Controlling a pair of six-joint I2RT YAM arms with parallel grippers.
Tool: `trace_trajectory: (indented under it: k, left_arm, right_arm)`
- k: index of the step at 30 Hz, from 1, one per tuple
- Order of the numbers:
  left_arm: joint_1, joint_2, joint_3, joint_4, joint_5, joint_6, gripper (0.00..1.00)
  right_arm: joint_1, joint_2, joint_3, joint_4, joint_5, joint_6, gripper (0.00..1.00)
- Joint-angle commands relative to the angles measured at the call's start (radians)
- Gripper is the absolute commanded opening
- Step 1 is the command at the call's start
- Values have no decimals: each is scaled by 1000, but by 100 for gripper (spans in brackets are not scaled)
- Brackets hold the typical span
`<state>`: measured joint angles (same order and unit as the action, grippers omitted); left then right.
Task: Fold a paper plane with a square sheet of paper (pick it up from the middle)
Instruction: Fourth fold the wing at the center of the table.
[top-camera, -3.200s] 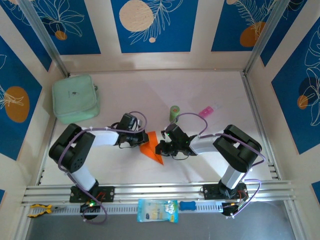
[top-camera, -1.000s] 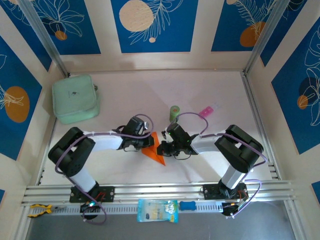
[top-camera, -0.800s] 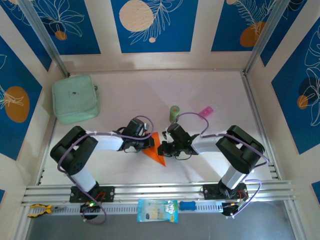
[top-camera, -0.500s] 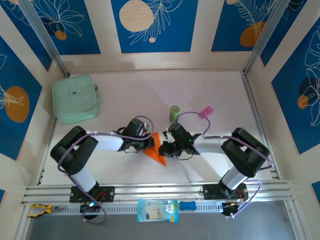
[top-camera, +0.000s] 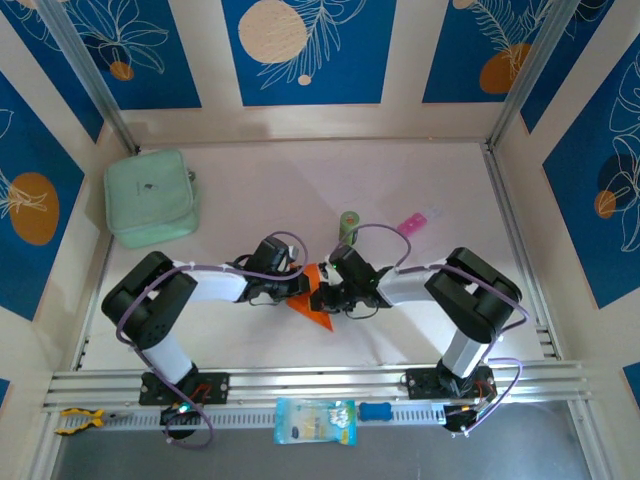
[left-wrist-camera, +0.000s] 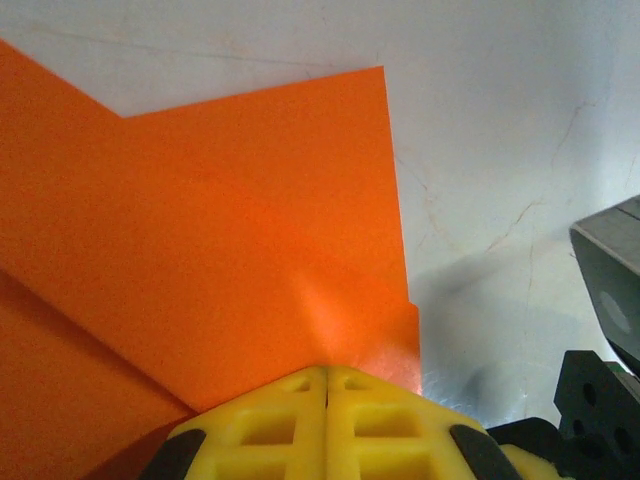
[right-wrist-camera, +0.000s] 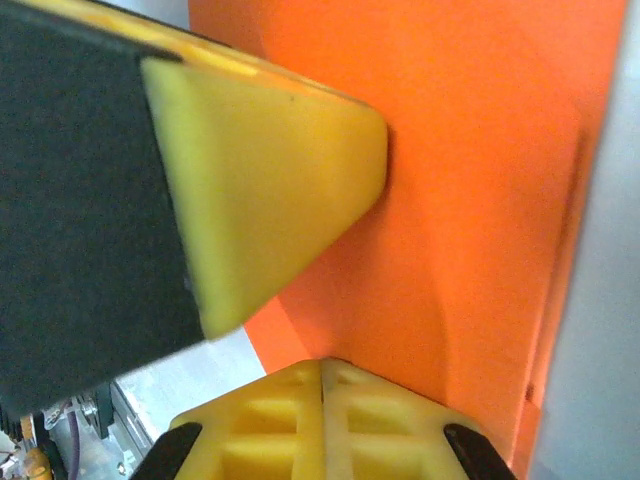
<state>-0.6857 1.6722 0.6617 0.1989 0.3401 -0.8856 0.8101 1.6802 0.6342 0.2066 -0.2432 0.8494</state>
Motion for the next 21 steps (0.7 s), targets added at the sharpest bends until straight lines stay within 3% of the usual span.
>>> trace_trajectory:
  k: [1, 12, 21]
  left_arm:
    - [-2, 44, -31, -106, -73, 15, 2]
    - [-1, 42, -34, -110, -78, 16, 2]
    - [-1, 41, -31, -110, -73, 16, 2]
  right_arm:
    - [3, -40, -87, -71, -34, 14, 5]
    - [-22, -158, -217, -64, -62, 28, 6]
    - [-24, -243, -108, -157, -79, -31, 7]
